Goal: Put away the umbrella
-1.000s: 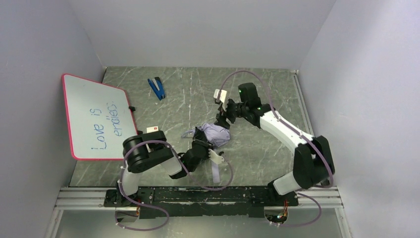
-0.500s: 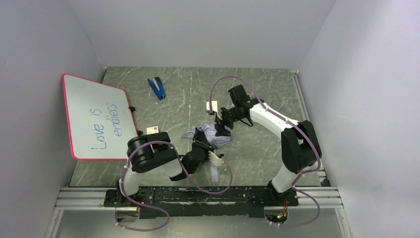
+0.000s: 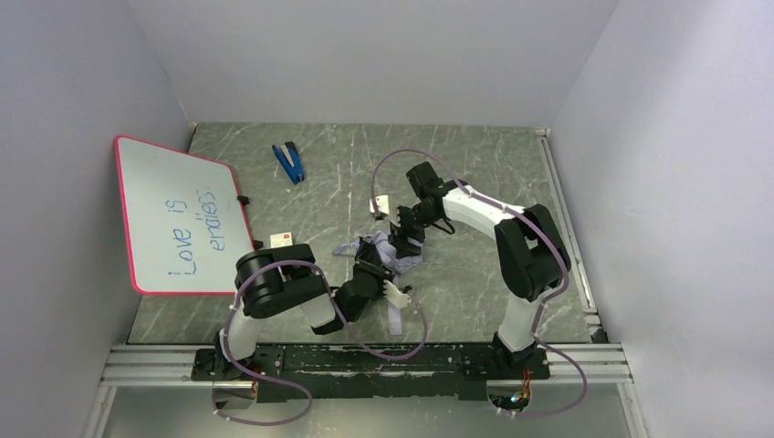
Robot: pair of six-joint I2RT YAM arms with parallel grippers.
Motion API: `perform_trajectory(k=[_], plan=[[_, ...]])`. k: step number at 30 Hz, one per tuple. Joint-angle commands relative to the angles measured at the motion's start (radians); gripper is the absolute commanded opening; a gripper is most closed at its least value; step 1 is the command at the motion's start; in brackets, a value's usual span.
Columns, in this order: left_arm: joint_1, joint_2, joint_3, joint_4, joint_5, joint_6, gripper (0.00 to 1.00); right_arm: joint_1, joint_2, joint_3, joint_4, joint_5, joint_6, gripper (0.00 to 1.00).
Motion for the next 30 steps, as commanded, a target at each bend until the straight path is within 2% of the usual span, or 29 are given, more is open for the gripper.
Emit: perform_trajectory(k=[1, 3, 7, 10, 11, 12, 14, 16, 21, 26, 30], plan=[[-0.018, 0.014, -0.021, -0.045, -0.024, 0.005, 0.05, 0.011, 0.085, -0.019, -0.014, 0.122, -0.024, 0.7], [-0.02, 0.01, -0.016, -0.035, -0.036, 0.001, 0.05, 0.011, 0.105, -0.014, -0.027, 0.139, -0.023, 0.64], [-0.025, -0.001, 0.002, -0.009, -0.065, -0.01, 0.05, 0.01, 0.133, -0.008, -0.01, 0.174, 0.012, 0.44], [-0.027, -0.03, 0.014, -0.009, -0.081, -0.032, 0.05, 0.011, 0.148, -0.003, -0.004, 0.189, 0.03, 0.39], [-0.028, -0.041, 0.015, 0.007, -0.09, -0.042, 0.05, 0.01, 0.151, -0.004, 0.0, 0.193, 0.036, 0.38], [-0.028, -0.052, 0.016, 0.013, -0.097, -0.049, 0.1, 0.01, 0.152, -0.005, 0.008, 0.196, 0.042, 0.37], [-0.034, -0.081, 0.017, -0.001, -0.098, -0.061, 0.31, 0.011, 0.15, -0.017, 0.022, 0.205, 0.048, 0.37], [-0.039, -0.12, 0.02, -0.034, -0.095, -0.085, 0.43, 0.011, 0.147, -0.028, 0.036, 0.216, 0.049, 0.37], [-0.067, -0.264, 0.017, -0.177, -0.09, -0.195, 0.62, 0.01, 0.129, -0.051, 0.068, 0.239, 0.049, 0.37], [-0.134, -0.443, 0.007, -0.385, -0.062, -0.347, 0.67, 0.011, 0.116, -0.071, 0.107, 0.262, 0.056, 0.36], [-0.193, -0.658, -0.015, -0.62, -0.002, -0.56, 0.64, 0.011, 0.083, -0.105, 0.168, 0.305, 0.071, 0.36]])
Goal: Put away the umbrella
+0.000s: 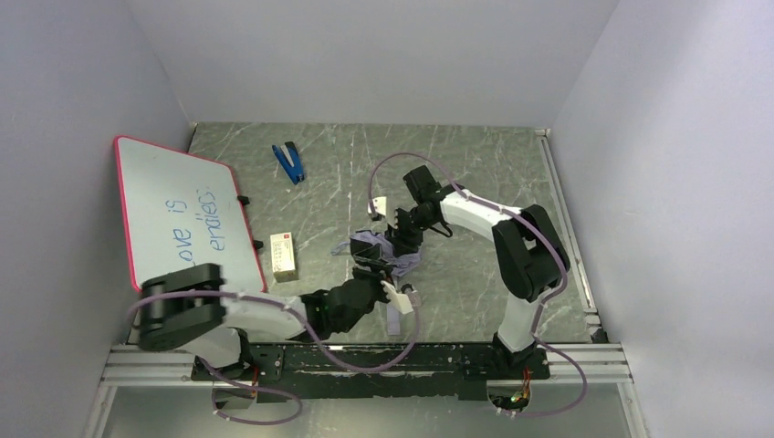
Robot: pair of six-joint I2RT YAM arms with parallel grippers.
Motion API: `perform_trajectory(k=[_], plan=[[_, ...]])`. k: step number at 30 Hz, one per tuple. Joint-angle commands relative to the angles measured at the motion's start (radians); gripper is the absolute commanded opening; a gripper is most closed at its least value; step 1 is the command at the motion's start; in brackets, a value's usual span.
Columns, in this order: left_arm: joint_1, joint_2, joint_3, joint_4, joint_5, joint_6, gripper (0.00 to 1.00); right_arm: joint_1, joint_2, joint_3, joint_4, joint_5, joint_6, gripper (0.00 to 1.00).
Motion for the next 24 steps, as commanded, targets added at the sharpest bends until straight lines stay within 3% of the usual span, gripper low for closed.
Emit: perform_trajectory(k=[1, 4, 8, 12, 17, 24], plan=[[-0.053, -0.263, -0.009, -0.344, 0.106, -0.328, 0.66, -0.001, 0.046, -0.1, 0.152, 0.271, -0.012, 0.36], [-0.052, -0.474, -0.027, -0.472, 0.175, -0.544, 0.65, 0.013, -0.008, -0.161, 0.235, 0.308, 0.012, 0.36], [-0.044, -0.711, -0.048, -0.565, 0.059, -0.712, 0.62, 0.053, -0.084, -0.244, 0.335, 0.366, 0.053, 0.36], [0.049, -0.849, -0.02, -0.635, -0.037, -0.795, 0.68, 0.114, -0.151, -0.327, 0.413, 0.445, 0.077, 0.35], [0.313, -0.85, 0.067, -0.72, 0.088, -0.845, 0.72, 0.227, -0.211, -0.45, 0.526, 0.607, 0.091, 0.35], [0.553, -0.605, 0.227, -0.744, 0.308, -0.856, 0.76, 0.388, -0.26, -0.609, 0.708, 0.841, 0.103, 0.35]])
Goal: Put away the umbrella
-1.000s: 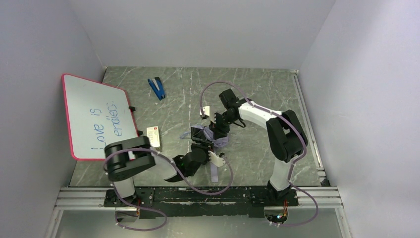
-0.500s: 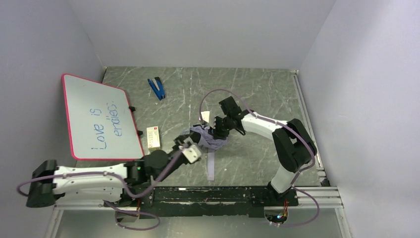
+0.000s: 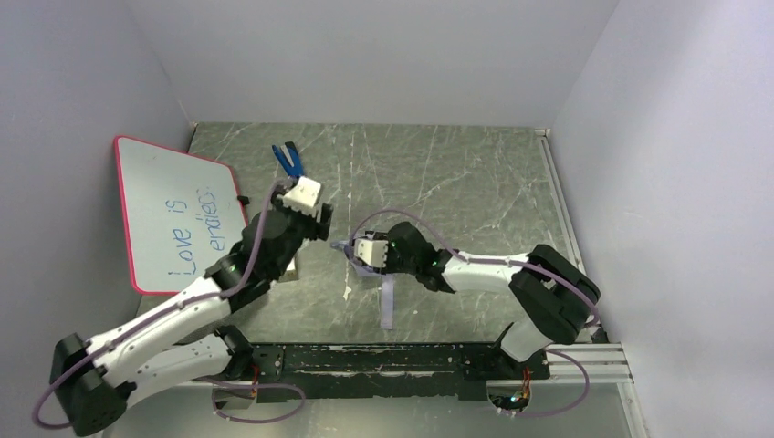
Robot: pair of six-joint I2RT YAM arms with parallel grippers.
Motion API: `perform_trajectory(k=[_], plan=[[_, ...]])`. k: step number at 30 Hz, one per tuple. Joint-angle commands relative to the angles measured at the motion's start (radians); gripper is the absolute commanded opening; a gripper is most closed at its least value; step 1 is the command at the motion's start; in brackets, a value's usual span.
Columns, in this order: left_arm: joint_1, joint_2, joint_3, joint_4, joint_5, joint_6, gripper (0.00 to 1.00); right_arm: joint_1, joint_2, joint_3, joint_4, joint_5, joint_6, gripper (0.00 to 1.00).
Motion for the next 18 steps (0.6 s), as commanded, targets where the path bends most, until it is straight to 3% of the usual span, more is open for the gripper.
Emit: perform_trajectory(k=[1, 8, 18], plan=[[0.104, 0.157, 0.126, -0.045, 0.195, -0.024, 0.77, 0.089, 0.03, -0.131, 0.058, 0.241, 0.011, 0.35], [0.216, 0.407, 0.302, -0.051, 0.47, 0.076, 0.79, 0.243, 0.057, -0.269, 0.244, 0.459, -0.031, 0.35], [0.225, 0.715, 0.507, -0.355, 1.022, 0.366, 0.77, 0.376, 0.116, -0.352, 0.44, 0.62, -0.095, 0.34]])
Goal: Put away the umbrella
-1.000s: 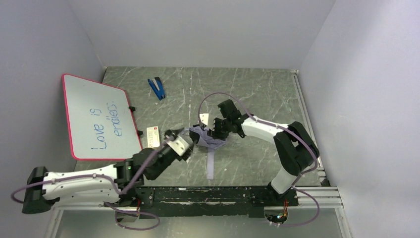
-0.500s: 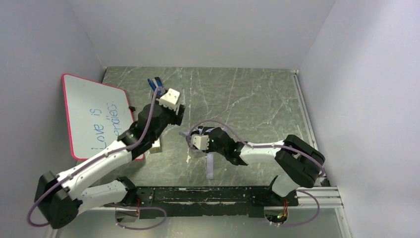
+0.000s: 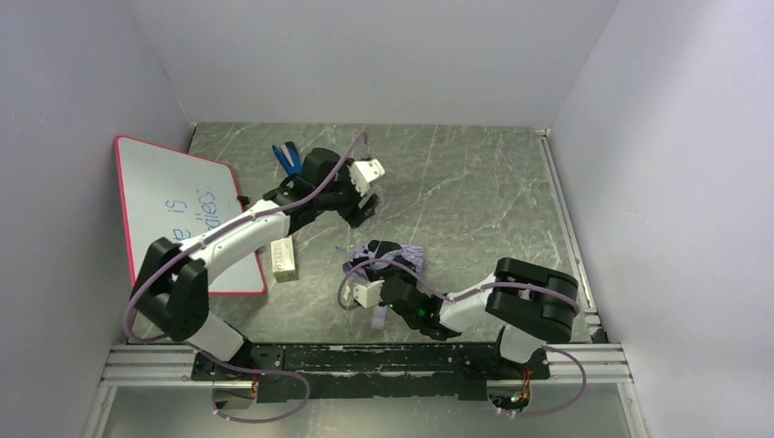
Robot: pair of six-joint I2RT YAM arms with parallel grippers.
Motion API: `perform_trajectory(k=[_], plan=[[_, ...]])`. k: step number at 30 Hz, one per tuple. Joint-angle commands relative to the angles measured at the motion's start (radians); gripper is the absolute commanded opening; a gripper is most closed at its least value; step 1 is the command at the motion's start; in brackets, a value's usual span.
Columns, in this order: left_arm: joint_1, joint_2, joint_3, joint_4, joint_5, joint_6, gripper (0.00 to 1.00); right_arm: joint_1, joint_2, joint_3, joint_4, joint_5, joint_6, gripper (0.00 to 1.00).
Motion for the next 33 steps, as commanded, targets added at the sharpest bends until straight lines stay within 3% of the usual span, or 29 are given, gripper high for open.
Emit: perform_trajectory(k=[1, 7, 17, 33], plan=[[0.002, 0.076, 0.057, -0.166, 0.33, 0.16, 0.77, 0.037, 0.054, -0.075, -0.05, 0.058, -0.011, 0.34], [-0.005, 0.234, 0.165, -0.321, 0.477, 0.252, 0.78, 0.066, 0.057, -0.093, -0.015, 0.059, -0.022, 0.34], [-0.099, 0.419, 0.308, -0.526, 0.511, 0.359, 0.79, 0.08, 0.062, -0.097, -0.02, 0.056, -0.007, 0.33], [-0.154, 0.58, 0.283, -0.548, 0.424, 0.373, 0.78, 0.085, 0.049, -0.097, -0.043, 0.059, 0.004, 0.32]])
